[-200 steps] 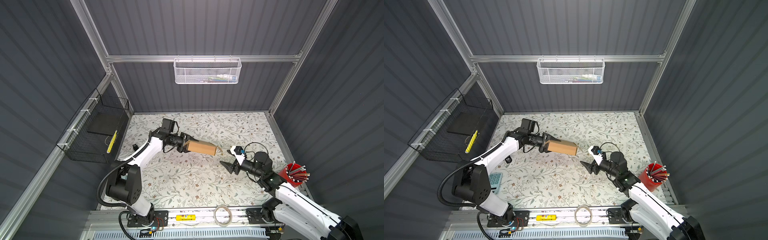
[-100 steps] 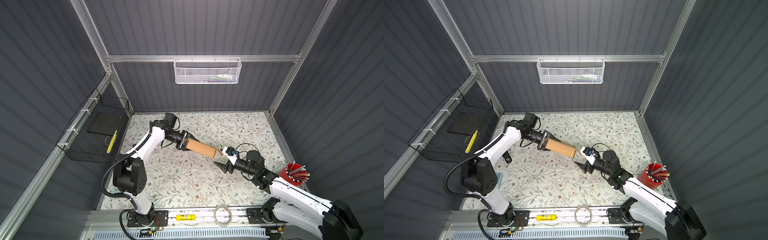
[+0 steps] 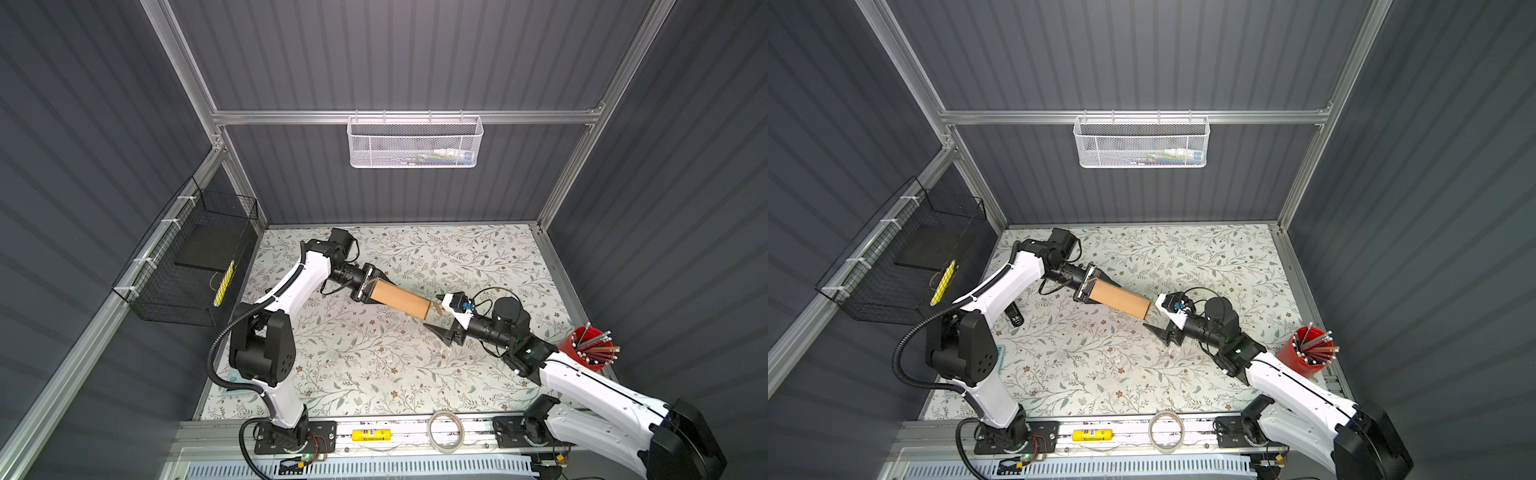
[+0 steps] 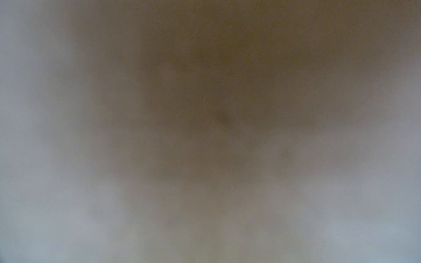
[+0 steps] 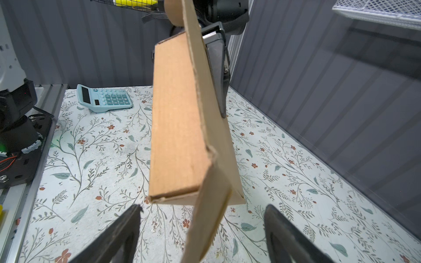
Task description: Fold the paper box
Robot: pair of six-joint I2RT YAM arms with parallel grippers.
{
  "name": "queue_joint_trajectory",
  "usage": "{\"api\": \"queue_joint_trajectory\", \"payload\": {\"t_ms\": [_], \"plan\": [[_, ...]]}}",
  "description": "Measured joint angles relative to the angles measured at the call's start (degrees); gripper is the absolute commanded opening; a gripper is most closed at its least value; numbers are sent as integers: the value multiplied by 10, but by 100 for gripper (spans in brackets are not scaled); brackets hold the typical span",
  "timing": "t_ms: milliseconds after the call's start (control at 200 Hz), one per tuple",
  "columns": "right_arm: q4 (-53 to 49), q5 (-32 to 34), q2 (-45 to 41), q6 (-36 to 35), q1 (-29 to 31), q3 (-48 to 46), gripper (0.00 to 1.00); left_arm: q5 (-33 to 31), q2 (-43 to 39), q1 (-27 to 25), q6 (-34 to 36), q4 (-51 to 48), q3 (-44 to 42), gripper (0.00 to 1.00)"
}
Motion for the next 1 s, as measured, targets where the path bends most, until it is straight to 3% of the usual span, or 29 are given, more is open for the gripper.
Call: {"api": "queue_joint_trajectory", "payload": {"t_ms": [1001], "plan": [[111,-6,107,-16,46,29,82,6,31,1,35,-33,33,23]]}}
